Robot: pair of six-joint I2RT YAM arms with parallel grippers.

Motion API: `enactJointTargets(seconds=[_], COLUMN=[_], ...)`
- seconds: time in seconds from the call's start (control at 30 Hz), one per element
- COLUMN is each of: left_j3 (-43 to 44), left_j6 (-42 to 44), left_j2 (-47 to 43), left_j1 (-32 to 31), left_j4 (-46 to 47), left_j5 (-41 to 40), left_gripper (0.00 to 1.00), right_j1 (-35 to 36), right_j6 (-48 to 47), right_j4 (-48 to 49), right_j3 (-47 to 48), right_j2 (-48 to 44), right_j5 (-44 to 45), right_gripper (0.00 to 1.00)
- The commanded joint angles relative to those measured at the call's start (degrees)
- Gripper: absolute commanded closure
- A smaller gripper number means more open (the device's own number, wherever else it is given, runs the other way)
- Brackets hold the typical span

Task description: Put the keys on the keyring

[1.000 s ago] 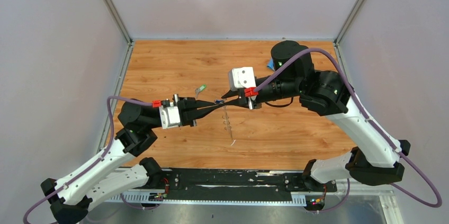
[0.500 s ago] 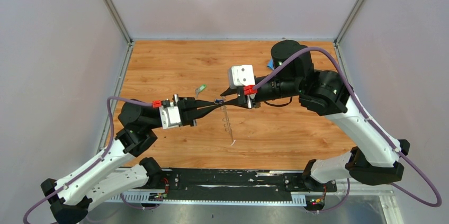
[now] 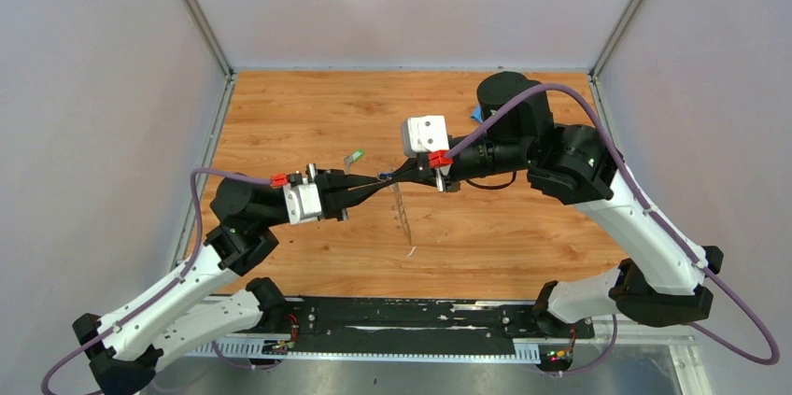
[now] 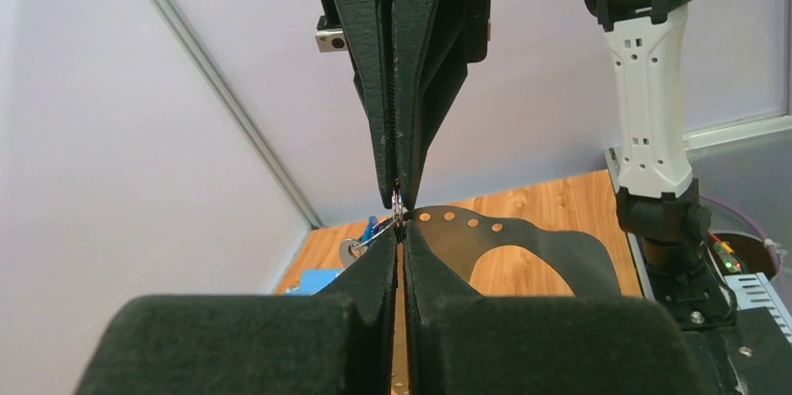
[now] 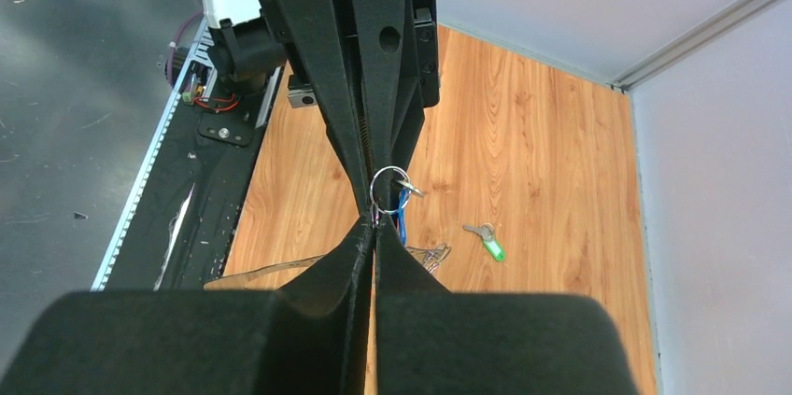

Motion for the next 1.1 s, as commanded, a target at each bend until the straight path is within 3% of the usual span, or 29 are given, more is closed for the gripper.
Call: enactJointTargets(seconds=[0.0, 0.1, 0.2, 0.33, 0.53, 0.83, 1.07], left_j3=[0.88, 0.76, 0.22, -1.02, -1.58, -2.43, -0.91], left_j6=[-0.08, 0.01, 0.09, 0.27, -0.39, 1.84, 21.21], left_j2=[0.16, -0.01, -0.69, -2.09, -2.96, -5.60, -4.95], left_j1=[-0.61, -0.61, -0.61, -0.61, -0.61, -0.61, -0.61], left_j4=[1.57, 1.57, 1.50, 1.01, 0.63, -1.52, -1.59], left_j5=[0.70, 0.39, 0.17, -0.43, -0.42, -0.92, 0.74], left_gripper=[1.00, 0.99, 0.87, 0.71, 0.69, 0.65, 0.61], right_j1=[0.67, 0.69, 0.63, 0.39, -0.28, -2.26, -4.54], right_j6=[0.94, 3.27, 5.82, 12.38, 20.43, 25.68, 28.41], right_j4=[-0.54, -0.08, 3.72, 16.16, 30.13, 29.56, 24.32], right_j3=[-0.15, 0.00, -3.32, -12.21, -23.69, -24.85, -22.50], right_j2=[0.69, 1.05, -0.62, -5.97, -13.25, -15.63, -13.55], right_j5=[4.44, 7.72, 8.69, 8.80, 8.44, 6.01, -4.68], right_gripper=[0.99, 1.00, 1.00, 1.00, 1.00, 1.00, 1.00])
